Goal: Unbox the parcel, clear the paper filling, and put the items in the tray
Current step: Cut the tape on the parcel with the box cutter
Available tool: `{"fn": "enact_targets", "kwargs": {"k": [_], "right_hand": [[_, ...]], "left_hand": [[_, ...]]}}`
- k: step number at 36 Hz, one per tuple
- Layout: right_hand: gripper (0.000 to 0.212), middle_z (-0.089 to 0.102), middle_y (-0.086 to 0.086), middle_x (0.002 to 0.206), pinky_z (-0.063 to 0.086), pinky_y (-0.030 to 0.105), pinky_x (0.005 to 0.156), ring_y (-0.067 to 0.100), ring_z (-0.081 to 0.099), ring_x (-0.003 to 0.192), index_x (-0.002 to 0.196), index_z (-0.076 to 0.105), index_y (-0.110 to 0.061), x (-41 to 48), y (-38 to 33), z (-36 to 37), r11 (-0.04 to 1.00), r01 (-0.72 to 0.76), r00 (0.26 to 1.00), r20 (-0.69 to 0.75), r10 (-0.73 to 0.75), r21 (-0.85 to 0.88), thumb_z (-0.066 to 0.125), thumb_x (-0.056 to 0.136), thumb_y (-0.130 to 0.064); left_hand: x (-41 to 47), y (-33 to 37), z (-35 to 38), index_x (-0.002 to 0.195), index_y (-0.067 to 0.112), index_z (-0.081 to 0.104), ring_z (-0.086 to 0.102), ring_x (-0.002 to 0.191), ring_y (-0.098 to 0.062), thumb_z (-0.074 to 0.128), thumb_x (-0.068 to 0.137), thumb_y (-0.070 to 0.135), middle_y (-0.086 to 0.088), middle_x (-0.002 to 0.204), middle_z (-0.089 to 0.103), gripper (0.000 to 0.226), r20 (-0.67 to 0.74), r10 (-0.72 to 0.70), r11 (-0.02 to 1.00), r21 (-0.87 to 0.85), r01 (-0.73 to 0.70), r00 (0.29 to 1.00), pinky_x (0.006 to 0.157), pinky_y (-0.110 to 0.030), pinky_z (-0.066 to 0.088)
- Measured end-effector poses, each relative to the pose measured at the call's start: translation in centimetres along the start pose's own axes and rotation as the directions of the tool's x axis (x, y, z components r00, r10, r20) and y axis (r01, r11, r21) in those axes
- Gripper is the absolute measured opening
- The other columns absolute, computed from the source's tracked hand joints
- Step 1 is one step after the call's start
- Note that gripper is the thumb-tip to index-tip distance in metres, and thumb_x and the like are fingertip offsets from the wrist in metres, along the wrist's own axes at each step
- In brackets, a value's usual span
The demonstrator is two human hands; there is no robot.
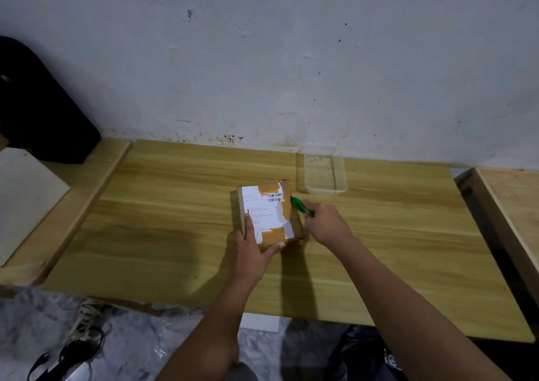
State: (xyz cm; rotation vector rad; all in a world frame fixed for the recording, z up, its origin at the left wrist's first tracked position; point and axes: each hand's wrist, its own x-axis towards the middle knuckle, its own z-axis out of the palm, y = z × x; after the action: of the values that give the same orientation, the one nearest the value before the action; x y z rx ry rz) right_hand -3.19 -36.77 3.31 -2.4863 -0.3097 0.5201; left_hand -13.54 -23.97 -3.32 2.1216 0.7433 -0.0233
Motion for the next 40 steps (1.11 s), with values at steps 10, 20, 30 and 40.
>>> {"fn": "enact_targets", "kwargs": {"k": [10,20,30,40], "right_hand": [[0.039,0.064,0.016,0.099,0.048,0.035,0.064,0.031,0.060,0.079,0.123,0.057,-0.026,-3.2,2.1,-1.0,1.000,0.011,1.000,0.023,-0.011,0.015,0.043,0.088,-0.014],[0.041,0.065,0.007,0.112,0.046,0.027,0.061,0.016,0.058,0.069,0.130,0.053,-0.024,-5.4,3.3,-1.8,0.989,-0.048,0.999,0.010,0.047,0.140,0.047,0.090,-0.016],[0.038,0.065,0.012,0.097,0.050,0.035,0.068,0.028,0.061,0.077,0.131,0.051,-0.023,-4.3,2.4,-1.9,0.937,-0.038,0.985,-0.148,0.095,0.347,0.046,0.094,-0.015],[0.037,0.067,0.018,0.108,0.053,0.042,0.078,0.037,0.064,0.091,0.128,0.054,-0.026,-1.5,1.9,-0.3,0.916,-0.071,0.981,-0.136,0.135,0.396,0.047,0.094,-0.014]], "left_hand": [[-0.4,0.3,0.1,0.149,0.026,-0.007,0.036,0.128,-0.030,0.067,0.078,0.047,-0.016,0.144,0.022,0.104,-0.012,-0.020,0.999,-0.029,0.019,1.000,0.090,-0.032,0.037],[-0.4,1.7,0.7,0.148,0.028,-0.008,0.032,0.131,-0.037,0.067,0.078,0.048,-0.021,0.149,0.017,0.105,-0.028,-0.109,0.989,-0.103,0.105,0.994,0.099,-0.042,0.038],[0.0,0.0,-1.7,0.146,0.014,0.027,0.042,0.127,-0.032,0.051,0.092,0.038,-0.018,0.138,0.043,0.064,-0.179,-0.037,0.999,-0.041,0.030,0.983,0.097,-0.037,0.040],[7.0,1.4,-5.2,0.148,0.025,0.017,0.011,0.145,-0.022,0.052,0.081,0.063,-0.003,0.157,0.011,0.085,0.158,0.277,0.830,0.458,-0.319,0.948,0.113,-0.038,0.024]]}}
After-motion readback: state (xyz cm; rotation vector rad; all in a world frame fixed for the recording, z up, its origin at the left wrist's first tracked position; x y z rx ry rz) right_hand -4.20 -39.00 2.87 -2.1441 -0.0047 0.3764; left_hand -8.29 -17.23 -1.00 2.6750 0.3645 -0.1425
